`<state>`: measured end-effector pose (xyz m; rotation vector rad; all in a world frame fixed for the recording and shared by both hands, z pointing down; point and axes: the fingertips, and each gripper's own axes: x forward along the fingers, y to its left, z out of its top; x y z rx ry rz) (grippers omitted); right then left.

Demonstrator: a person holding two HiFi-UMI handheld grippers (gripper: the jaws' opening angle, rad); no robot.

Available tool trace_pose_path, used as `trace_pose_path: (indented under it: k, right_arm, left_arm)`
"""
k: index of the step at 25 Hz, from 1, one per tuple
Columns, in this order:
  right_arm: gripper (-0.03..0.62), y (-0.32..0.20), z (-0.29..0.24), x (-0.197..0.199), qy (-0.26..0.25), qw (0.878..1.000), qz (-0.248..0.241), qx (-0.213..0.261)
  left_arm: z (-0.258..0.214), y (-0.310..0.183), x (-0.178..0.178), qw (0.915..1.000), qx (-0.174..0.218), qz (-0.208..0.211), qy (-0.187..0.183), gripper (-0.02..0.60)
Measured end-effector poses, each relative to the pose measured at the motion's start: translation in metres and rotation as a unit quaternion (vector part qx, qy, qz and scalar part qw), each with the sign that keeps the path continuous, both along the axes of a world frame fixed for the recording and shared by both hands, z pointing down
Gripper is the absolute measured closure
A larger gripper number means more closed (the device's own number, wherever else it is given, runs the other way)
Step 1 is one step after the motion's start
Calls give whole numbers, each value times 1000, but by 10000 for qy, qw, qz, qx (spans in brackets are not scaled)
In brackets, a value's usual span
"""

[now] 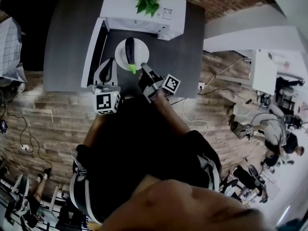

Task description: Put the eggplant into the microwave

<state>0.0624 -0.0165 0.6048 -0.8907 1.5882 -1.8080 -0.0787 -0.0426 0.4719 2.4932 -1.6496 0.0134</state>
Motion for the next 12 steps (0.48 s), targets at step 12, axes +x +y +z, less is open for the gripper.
trace_pose_path:
  k: [12]
  right_arm:
    - [557,-25,26,26,120,9997,-101,-161]
  left_arm:
    - [-7,-7,30,9999,103,-136,26,546]
